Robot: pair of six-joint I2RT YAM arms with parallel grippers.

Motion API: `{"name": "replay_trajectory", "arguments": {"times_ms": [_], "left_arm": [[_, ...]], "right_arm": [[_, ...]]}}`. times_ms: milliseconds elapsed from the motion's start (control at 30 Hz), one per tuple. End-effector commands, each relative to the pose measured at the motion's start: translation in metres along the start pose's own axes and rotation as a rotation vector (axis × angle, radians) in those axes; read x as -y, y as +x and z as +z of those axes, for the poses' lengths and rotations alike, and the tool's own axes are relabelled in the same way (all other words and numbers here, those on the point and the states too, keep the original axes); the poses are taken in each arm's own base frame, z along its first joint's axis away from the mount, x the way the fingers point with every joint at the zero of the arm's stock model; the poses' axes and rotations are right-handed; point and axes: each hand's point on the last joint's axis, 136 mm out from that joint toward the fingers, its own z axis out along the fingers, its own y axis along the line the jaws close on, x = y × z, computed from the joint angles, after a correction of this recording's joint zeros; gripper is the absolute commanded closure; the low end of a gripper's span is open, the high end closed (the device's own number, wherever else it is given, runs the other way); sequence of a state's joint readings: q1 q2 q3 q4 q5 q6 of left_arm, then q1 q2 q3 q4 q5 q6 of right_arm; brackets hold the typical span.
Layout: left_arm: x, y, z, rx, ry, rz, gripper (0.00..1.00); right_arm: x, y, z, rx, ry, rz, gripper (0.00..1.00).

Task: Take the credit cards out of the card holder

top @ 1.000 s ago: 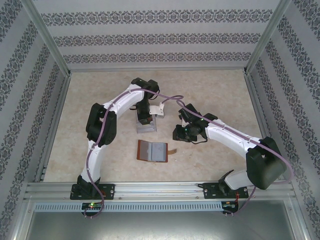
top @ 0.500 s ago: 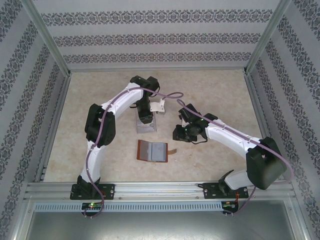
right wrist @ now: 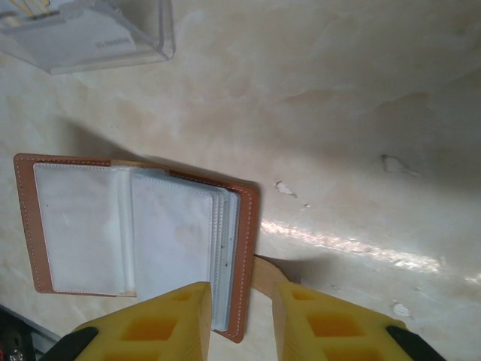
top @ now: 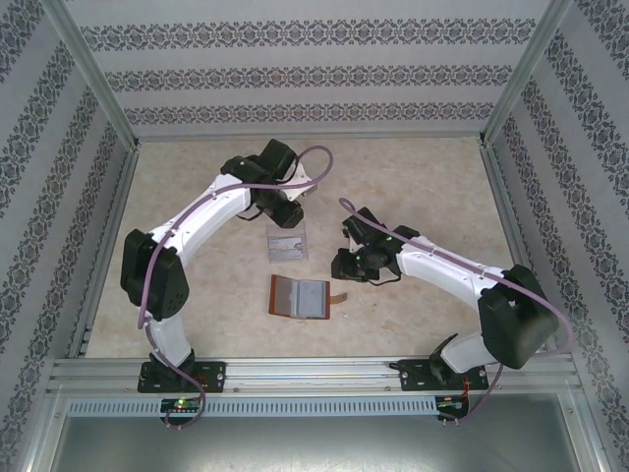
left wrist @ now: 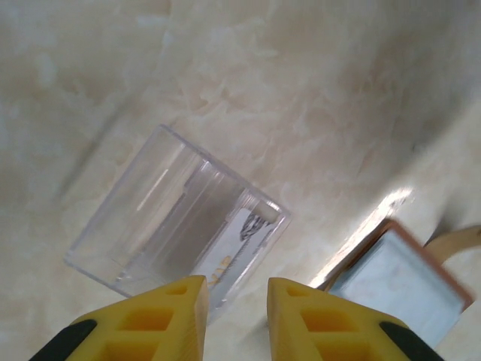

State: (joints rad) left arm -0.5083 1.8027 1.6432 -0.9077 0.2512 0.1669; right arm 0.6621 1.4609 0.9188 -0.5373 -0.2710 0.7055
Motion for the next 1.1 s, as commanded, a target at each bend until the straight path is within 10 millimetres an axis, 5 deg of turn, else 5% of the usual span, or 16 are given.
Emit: {"name": "replay_trajectory", "arguments": {"times_ms": [0, 300, 733, 1067], "left_arm": [[0.007, -0.016, -0.009, 0.129, 0.058, -0.299, 0.72], [0.043, 0.004, 0.003, 0.165, 0.274, -0.644, 0.72], [0.116, 0.070, 0.068, -0.073, 0.319, -0.724, 0.75], [0.149, 0.086, 0.101, -0.146, 0.377, -0.776, 0.75]], "right_arm": [[-0.011, 0.003, 0.008, -0.023, -0.029, 0.001, 0.71], [-0.004, 0.021, 0.029, -0.085, -0.006, 0.007, 0.71], [0.028, 0.037, 0.039, -0.107, 0.081, 0.037, 0.71], [0.041, 0.042, 0.043, -0.114, 0.102, 0.053, 0.73]]}}
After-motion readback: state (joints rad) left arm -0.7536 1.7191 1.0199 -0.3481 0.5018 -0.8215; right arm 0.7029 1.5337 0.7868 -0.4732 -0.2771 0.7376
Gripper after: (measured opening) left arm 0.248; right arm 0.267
